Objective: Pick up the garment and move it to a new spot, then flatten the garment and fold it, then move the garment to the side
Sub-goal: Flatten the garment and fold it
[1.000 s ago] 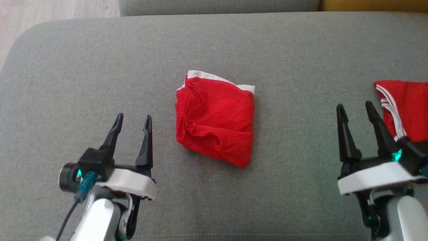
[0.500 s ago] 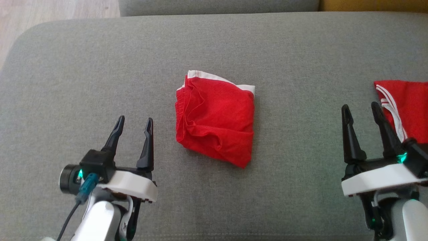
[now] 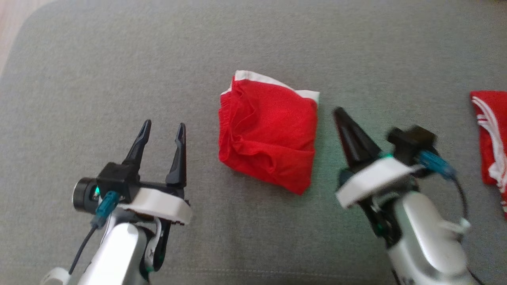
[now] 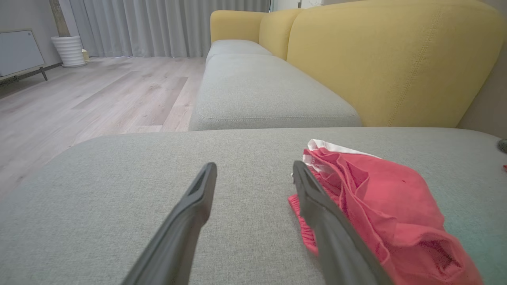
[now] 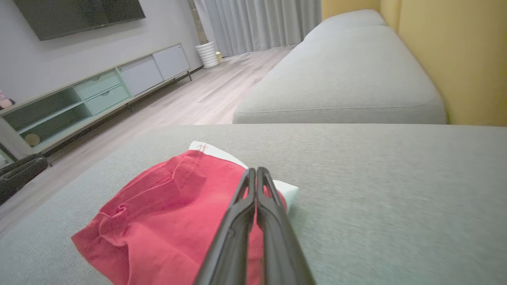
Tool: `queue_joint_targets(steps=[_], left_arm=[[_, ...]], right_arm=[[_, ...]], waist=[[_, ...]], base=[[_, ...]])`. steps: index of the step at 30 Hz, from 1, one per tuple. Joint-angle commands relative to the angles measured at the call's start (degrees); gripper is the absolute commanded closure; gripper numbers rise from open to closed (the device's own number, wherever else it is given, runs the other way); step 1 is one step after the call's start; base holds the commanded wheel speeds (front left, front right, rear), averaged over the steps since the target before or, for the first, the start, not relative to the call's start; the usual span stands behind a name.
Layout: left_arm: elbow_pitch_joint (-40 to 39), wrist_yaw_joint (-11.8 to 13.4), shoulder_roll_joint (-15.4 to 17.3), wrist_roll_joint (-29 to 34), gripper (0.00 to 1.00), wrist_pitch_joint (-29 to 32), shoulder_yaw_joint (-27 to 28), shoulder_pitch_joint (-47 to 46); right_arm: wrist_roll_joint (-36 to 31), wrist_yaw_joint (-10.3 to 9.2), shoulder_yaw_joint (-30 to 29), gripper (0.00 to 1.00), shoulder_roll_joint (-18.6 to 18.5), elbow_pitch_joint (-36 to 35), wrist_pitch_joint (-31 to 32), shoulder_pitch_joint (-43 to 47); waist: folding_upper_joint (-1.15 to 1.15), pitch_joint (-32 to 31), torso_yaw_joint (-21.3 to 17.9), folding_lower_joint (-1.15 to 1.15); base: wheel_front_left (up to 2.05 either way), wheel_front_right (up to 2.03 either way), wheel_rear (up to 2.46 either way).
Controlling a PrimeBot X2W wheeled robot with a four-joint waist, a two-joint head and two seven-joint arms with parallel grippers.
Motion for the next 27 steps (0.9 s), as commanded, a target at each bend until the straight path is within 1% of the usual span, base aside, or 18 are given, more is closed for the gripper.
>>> queue_joint_targets(steps=[1, 7, 13, 18, 19, 24, 27], left_arm=[[-1.5, -0.3, 0.5, 0.2, 0.00, -0.5, 1.5, -2.8], [-0.3, -0.9, -0.9, 0.2, 0.00, -1.1, 0.4, -4.8], [0.8, -1.5, -1.8, 0.2, 0.00, -1.7, 0.0, -6.4], [1.7, -1.7, -2.0, 0.1, 0.00, -2.0, 0.2, -6.7], [2.0, -1.7, -2.1, 0.1, 0.00, -2.0, 0.2, -6.8], [2.1, -1.7, -2.3, 0.4, 0.00, -2.1, 0.1, -6.8], [2.2, -1.7, -2.3, 0.4, 0.00, -2.2, 0.2, -6.9]], right_arm=[[0.9, 0.39, 3.2, 1.00, 0.3, 0.6, -0.8, -3.7], [5.9, 0.39, 11.5, 1.00, 0.6, 14.2, -5.6, -14.0], [12.5, 0.39, 21.0, 1.00, 0.6, 23.3, -8.7, -20.5], [17.3, 0.39, 30.4, 1.00, 0.6, 26.8, -8.9, -22.5], [18.9, 0.39, 33.9, 1.00, 0.6, 27.3, -9.0, -22.9], [22.3, 0.39, 40.1, 1.00, 0.6, 28.7, -9.2, -23.7], [23.9, 0.39, 42.3, 1.00, 0.6, 29.9, -10.0, -24.4]], waist=[[0.00, 1.3, 1.3, 0.00], [0.00, 3.6, 4.3, 0.00], [0.00, 5.3, 6.1, 0.00], [0.00, 5.7, 6.2, 0.00], [0.00, 5.7, 6.0, 0.00], [0.00, 5.8, 5.4, 0.00], [0.00, 5.8, 5.2, 0.00]], base=[[0.00, 0.00, 0.00], [0.00, 0.00, 0.00], [0.00, 0.00, 0.00], [0.00, 0.00, 0.00], [0.00, 0.00, 0.00], [0.00, 0.00, 0.00], [0.00, 0.00, 0.00]])
